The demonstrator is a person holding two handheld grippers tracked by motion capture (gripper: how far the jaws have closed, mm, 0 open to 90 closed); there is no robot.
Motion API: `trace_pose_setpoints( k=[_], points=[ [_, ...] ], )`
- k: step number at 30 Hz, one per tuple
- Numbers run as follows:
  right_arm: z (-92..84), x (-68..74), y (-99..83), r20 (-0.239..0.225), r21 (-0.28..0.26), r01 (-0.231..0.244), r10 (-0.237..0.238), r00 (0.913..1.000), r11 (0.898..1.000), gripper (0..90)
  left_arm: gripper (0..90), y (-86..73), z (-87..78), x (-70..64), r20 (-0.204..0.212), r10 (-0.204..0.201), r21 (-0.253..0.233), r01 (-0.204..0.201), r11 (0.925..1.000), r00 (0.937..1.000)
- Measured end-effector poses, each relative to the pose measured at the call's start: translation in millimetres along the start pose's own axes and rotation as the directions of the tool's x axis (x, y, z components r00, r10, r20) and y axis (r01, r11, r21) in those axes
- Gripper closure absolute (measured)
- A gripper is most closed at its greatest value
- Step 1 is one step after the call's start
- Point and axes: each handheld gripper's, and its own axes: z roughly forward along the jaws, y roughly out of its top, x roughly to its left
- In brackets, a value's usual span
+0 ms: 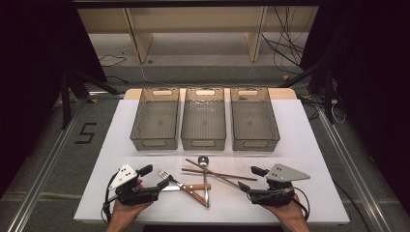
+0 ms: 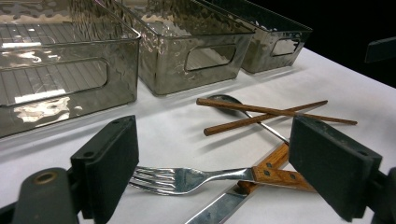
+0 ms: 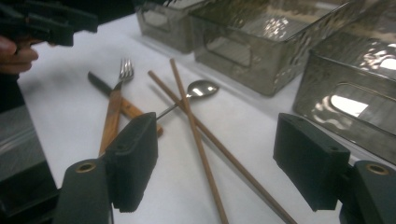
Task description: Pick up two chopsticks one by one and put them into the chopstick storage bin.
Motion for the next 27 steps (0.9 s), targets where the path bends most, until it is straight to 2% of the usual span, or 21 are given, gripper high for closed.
trace_pose_setpoints(
  k=[1, 2, 3, 4, 7, 11, 17, 19, 22, 27],
  points=[
    [1.7, 0.7, 3.3, -0.011, 0.022, 0.013, -0.012, 0.9999, 1.000, 31.9, 16.0, 0.0, 0.1, 0.1, 0.000, 0.001, 0.000, -0.001, 1.0000, 1.0000],
    [1.7, 0.7, 3.3, -0.011, 0.022, 0.013, -0.012, 0.9999, 1.000, 31.9, 16.0, 0.0, 0.1, 0.1, -0.001, 0.000, 0.000, 0.000, 1.0000, 1.0000],
    [5.7, 3.4, 9.2, -0.022, 0.074, 0.054, -0.053, 0.9984, 0.996, 33.5, 16.0, 0.0, 0.1, 0.0, 0.000, 0.001, 0.000, -0.001, 1.0000, 1.0000],
    [8.0, 4.8, 11.8, -0.027, 0.106, 0.073, -0.071, 0.9971, 0.992, 34.4, 16.0, 0.0, 0.1, -0.1, -0.001, 0.001, 0.001, -0.001, 1.0000, 1.0000],
    [15.6, 7.3, 18.3, -0.039, 0.191, 0.106, -0.101, 0.9942, 0.976, 35.7, 16.0, -0.1, 0.5, -0.7, -0.002, 0.005, 0.001, -0.005, 1.0000, 1.0000],
    [26.9, 10.3, 25.4, -0.054, 0.269, 0.152, -0.142, 0.9884, 0.951, 40.1, 16.0, 0.0, 0.3, -0.6, -0.002, 0.004, 0.003, -0.004, 1.0000, 1.0000],
    [47.4, 12.1, 30.3, -0.057, 0.361, 0.186, -0.178, 0.9824, 0.914, 48.2, 16.0, 0.1, -0.2, -0.4, -0.002, 0.005, 0.002, -0.005, 1.0000, 1.0000],
    [52.8, 12.6, 31.0, -0.069, 0.391, 0.198, -0.185, 0.9802, 0.899, 51.3, 16.0, 0.0, -0.1, -0.4, -0.002, 0.005, 0.001, -0.005, 1.0000, 1.0000],
    [58.7, 12.5, 31.4, -0.083, 0.419, 0.215, -0.198, 0.9766, 0.882, 55.2, 16.0, -0.1, 0.1, -0.5, 0.000, 0.006, 0.002, -0.006, 1.0000, 1.0000],
    [67.7, 10.4, 29.1, -0.093, 0.457, 0.215, -0.194, 0.9767, 0.863, 60.6, 16.0, -0.1, 0.3, -0.5, -0.001, 0.004, 0.002, -0.004, 1.0000, 1.0000]
  ],
)
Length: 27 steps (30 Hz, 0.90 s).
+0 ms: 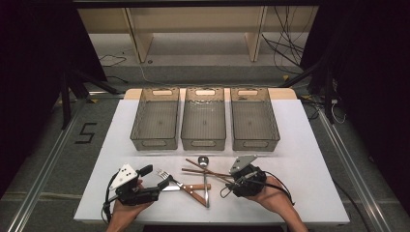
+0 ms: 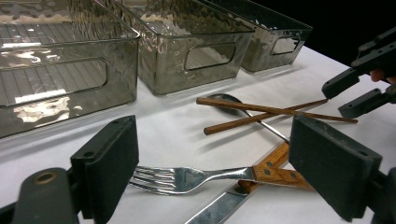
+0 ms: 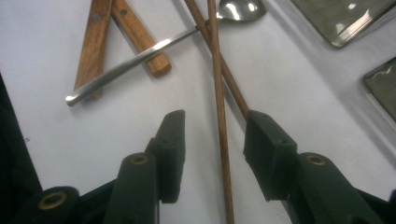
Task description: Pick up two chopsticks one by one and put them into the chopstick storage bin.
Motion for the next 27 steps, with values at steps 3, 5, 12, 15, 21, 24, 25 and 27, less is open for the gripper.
trace_pose_setpoints(
  k=[3, 5, 12, 15, 21, 24, 25, 27],
  points=[
    [5.7, -1.7, -0.2, -0.009, 0.021, 0.001, -0.001, 1.0000, 1.000, 63.6, 16.0, -0.1, 0.2, 0.1, -0.001, -0.002, 0.001, 0.002, 1.0000, 1.0000],
    [9.4, -2.7, -0.2, -0.008, 0.028, 0.003, -0.003, 1.0000, 1.000, 65.5, 16.0, -0.1, 0.2, 0.2, -0.001, -0.003, 0.001, 0.003, 1.0000, 1.0000],
    [18.1, -5.3, 0.4, -0.007, 0.055, 0.007, -0.007, 1.0000, 0.998, 72.0, 16.0, -0.4, 0.4, 0.5, -0.002, -0.003, 0.001, 0.003, 1.0000, 1.0000],
    [22.4, -4.5, 0.3, -0.007, 0.069, 0.010, -0.010, 0.9999, 0.998, 73.4, 16.0, -0.5, 0.6, 0.7, -0.002, -0.003, 0.003, 0.003, 1.0000, 1.0000],
    [28.5, -4.6, -1.2, -0.005, 0.090, 0.027, -0.027, 0.9996, 0.996, 80.5, 16.0, -0.4, 0.4, 0.8, -0.001, -0.004, 0.002, 0.004, 1.0000, 1.0000],
    [28.3, -2.6, -1.1, -0.004, 0.090, 0.044, -0.044, 0.9990, 0.995, 84.9, 16.0, -0.4, 0.5, 0.7, -0.001, -0.004, 0.003, 0.004, 1.0000, 1.0000],
    [28.4, -1.8, -1.2, 0.002, 0.088, 0.053, -0.053, 0.9986, 0.995, 85.1, 16.0, -0.3, 0.4, 0.5, -0.001, -0.003, 0.001, 0.003, 1.0000, 1.0000],
    [28.0, -0.9, -1.3, 0.000, 0.081, 0.063, -0.063, 0.9980, 0.995, 85.5, 16.0, -0.2, 0.2, 0.5, -0.001, -0.003, 0.001, 0.003, 1.0000, 1.0000]
  ],
)
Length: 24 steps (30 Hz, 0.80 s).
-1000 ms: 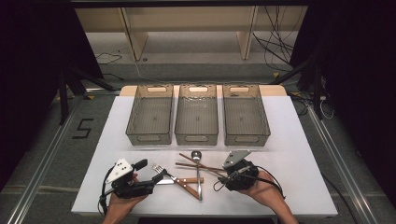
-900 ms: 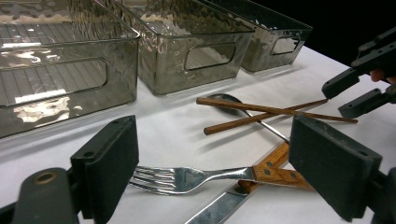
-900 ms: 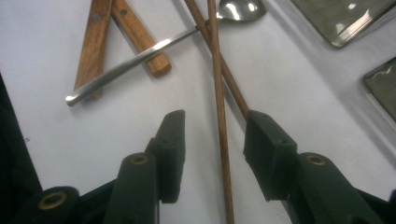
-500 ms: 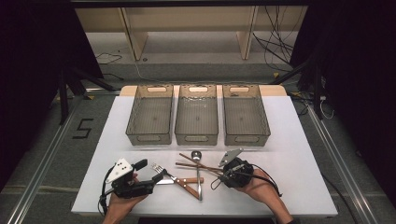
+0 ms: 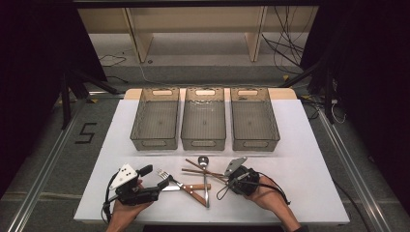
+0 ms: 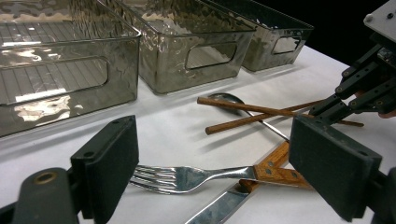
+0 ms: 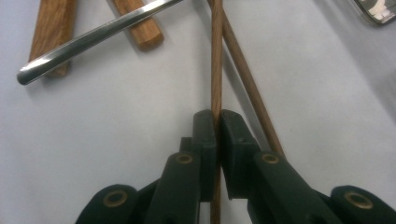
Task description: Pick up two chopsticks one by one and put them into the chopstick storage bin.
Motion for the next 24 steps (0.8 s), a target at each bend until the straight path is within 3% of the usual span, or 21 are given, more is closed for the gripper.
trace_pose_setpoints(
  k=[11, 14, 16, 18, 19, 20, 22, 23, 24],
  points=[
    [-18.4, 8.7, 3.9, 0.023, -0.054, 0.083, -0.082, 0.9963, 0.995, 86.2, 16.0, 0.3, -0.3, -0.3, -0.001, 0.002, 0.002, -0.002, 1.0000, 1.0000],
    [-26.1, 14.7, 6.1, 0.054, -0.085, 0.151, -0.146, 0.9878, 0.985, 86.2, 16.0, 2.0, -1.6, -0.3, -0.002, 0.009, 0.005, -0.009, 1.0000, 1.0000],
    [-29.6, 17.5, 6.9, 0.065, -0.099, 0.172, -0.166, 0.9840, 0.980, 86.2, 16.0, 4.4, -2.7, 0.0, 0.007, -0.003, 0.002, 0.003, 1.0000, 1.0000],
    [-31.0, 18.8, 7.1, 0.072, -0.106, 0.187, -0.180, 0.9810, 0.977, 86.2, 16.0, 8.6, -3.9, -1.0, 0.004, 0.011, 0.011, -0.011, 0.9999, 0.9999],
    [-32.8, 21.8, 7.5, 0.080, -0.116, 0.219, -0.211, 0.9742, 0.969, 86.2, 16.0, 10.9, -3.8, -2.6, -0.011, 0.028, 0.024, -0.028, 0.9993, 0.9995],
    [-32.8, 21.8, 7.5, 0.080, -0.116, 0.219, -0.211, 0.9742, 0.969, 86.2, 16.0, 14.2, -3.2, -5.1, -0.030, 0.054, 0.049, -0.052, 0.9974, 0.9981],
    [-32.9, 26.2, 8.5, 0.085, -0.131, 0.256, -0.246, 0.9654, 0.958, 86.1, 16.0, 20.4, -1.0, -7.8, -0.020, 0.064, 0.094, -0.062, 0.9936, 0.9977],
    [-32.9, 26.2, 8.5, 0.085, -0.131, 0.256, -0.246, 0.9654, 0.958, 86.1, 16.0, 23.1, 0.2, -8.5, -0.010, 0.060, 0.106, -0.059, 0.9926, 0.9981],
    [-31.9, 28.8, 9.7, 0.101, -0.123, 0.300, -0.289, 0.9522, 0.946, 86.2, 16.0, 25.5, 1.7, -9.6, 0.000, 0.061, 0.118, -0.061, 0.9912, 0.9981]
  ],
)
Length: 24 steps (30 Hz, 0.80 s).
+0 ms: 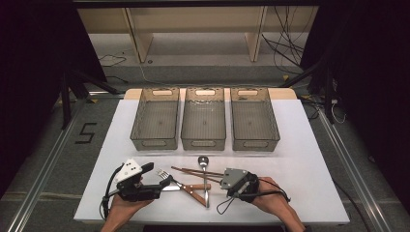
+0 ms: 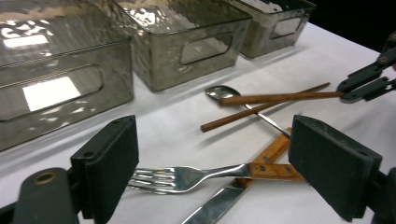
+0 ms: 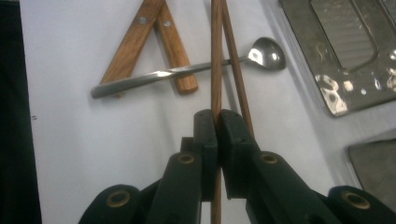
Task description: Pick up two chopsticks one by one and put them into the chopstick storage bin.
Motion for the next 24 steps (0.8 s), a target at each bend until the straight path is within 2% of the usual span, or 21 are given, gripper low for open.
trace_pose_setpoints(
  k=[1, 3, 5, 7, 8, 10, 11, 12, 13, 14, 15, 16, 17, 18, 19, 20, 21, 22, 23, 24],
  points=[
    [0.4, 1.7, 1.1, 0.009, -0.002, 0.013, -0.013, 0.9999, 1.000, 86.1, 16.0, 5.4, 2.2, -2.9, 0.004, 0.033, 0.033, -0.033, 0.9989, 0.9995],
    [0.3, 3.2, 2.0, 0.008, -0.002, 0.025, -0.025, 0.9997, 1.000, 86.2, 16.0, 8.1, 3.4, -4.6, 0.009, 0.043, 0.042, -0.043, 0.9982, 0.9990],
    [-0.1, 5.8, 3.9, 0.029, -0.008, 0.068, -0.067, 0.9973, 0.998, 86.2, 16.0, 14.1, 5.1, -7.5, 0.025, 0.054, 0.054, -0.056, 0.9970, 0.9982],
    [-1.2, 10.9, 6.8, 0.075, -0.007, 0.127, -0.126, 0.9892, 0.992, 86.2, 16.0, 20.2, 6.7, -10.3, 0.031, 0.075, 0.065, -0.077, 0.9950, 0.9967],
    [-1.2, 10.9, 6.8, 0.075, -0.007, 0.127, -0.126, 0.9892, 0.992, 86.2, 16.0, 23.3, 7.6, -11.7, 0.038, 0.082, 0.072, -0.084, 0.9939, 0.9959],
    [-2.5, 14.7, 8.3, 0.108, -0.004, 0.172, -0.171, 0.9794, 0.985, 86.2, 16.0, 29.1, 9.4, -15.0, 0.050, 0.094, 0.089, -0.098, 0.9912, 0.9943],
    [-3.4, 18.2, 9.0, 0.157, -0.009, 0.241, -0.236, 0.9589, 0.971, 86.2, 16.0, 32.0, 10.7, -16.8, 0.058, 0.100, 0.105, -0.106, 0.9888, 0.9933],
    [-3.4, 18.2, 9.0, 0.157, -0.009, 0.241, -0.236, 0.9589, 0.971, 86.2, 16.0, 34.8, 12.3, -18.4, 0.067, 0.111, 0.123, -0.119, 0.9852, 0.9916],
    [-3.6, 21.6, 9.7, 0.198, -0.003, 0.290, -0.284, 0.9381, 0.957, 86.2, 16.0, 37.3, 14.0, -20.1, 0.079, 0.122, 0.142, -0.133, 0.9809, 0.9893],
    [-3.6, 21.6, 9.7, 0.198, -0.003, 0.290, -0.284, 0.9381, 0.957, 86.2, 16.0, 39.6, 15.7, -22.2, 0.089, 0.134, 0.155, -0.146, 0.9769, 0.9870],
    [-3.8, 25.4, 10.2, 0.243, 0.009, 0.349, -0.341, 0.9080, 0.937, 86.2, 16.2, 42.1, 17.0, -24.1, 0.104, 0.151, 0.167, -0.166, 0.9718, 0.9832],
    [-4.0, 27.8, 10.0, 0.260, 0.015, 0.372, -0.362, 0.8950, 0.928, 86.2, 16.4, 46.8, 19.7, -27.6, 0.140, 0.175, 0.184, -0.199, 0.9625, 0.9746],
    [-3.8, 28.6, 10.7, 0.275, 0.010, 0.392, -0.379, 0.8835, 0.920, 86.2, 16.5, 46.8, 19.7, -27.6, 0.140, 0.175, 0.184, -0.199, 0.9625, 0.9746],
    [-3.8, 30.2, 10.9, 0.285, 0.010, 0.398, -0.384, 0.8784, 0.918, 86.2, 16.6, 50.9, 23.4, -31.0, 0.166, 0.186, 0.206, -0.218, 0.9539, 0.9684],
    [-3.9, 31.8, 11.2, 0.292, 0.012, 0.407, -0.393, 0.8722, 0.913, 86.2, 17.0, 50.9, 23.4, -31.0, 0.166, 0.186, 0.206, -0.218, 0.9539, 0.9684],
    [-3.6, 33.1, 11.6, 0.302, 0.015, 0.424, -0.409, 0.8611, 0.905, 86.2, 17.5, 52.6, 25.4, -32.8, 0.180, 0.193, 0.215, -0.230, 0.9493, 0.9646],
    [-3.3, 35.4, 11.7, 0.308, 0.025, 0.426, -0.413, 0.8572, 0.904, 86.2, 17.9, 54.5, 27.4, -34.5, 0.198, 0.204, 0.228, -0.247, 0.9417, 0.9587],
    [-2.6, 35.9, 12.4, 0.314, 0.030, 0.447, -0.433, 0.8448, 0.894, 86.1, 18.3, 55.8, 30.1, -36.6, 0.213, 0.215, 0.238, -0.264, 0.9348, 0.9531],
    [-1.9, 36.6, 12.8, 0.319, 0.033, 0.465, -0.450, 0.8340, 0.885, 86.2, 18.3, 57.2, 32.7, -39.1, 0.229, 0.225, 0.254, -0.281, 0.9253, 0.9471],
    [-1.7, 38.3, 12.7, 0.327, 0.036, 0.468, -0.453, 0.8297, 0.883, 86.2, 18.9, 58.7, 35.2, -41.4, 0.241, 0.246, 0.267, -0.308, 0.9133, 0.9389]
  ],
)
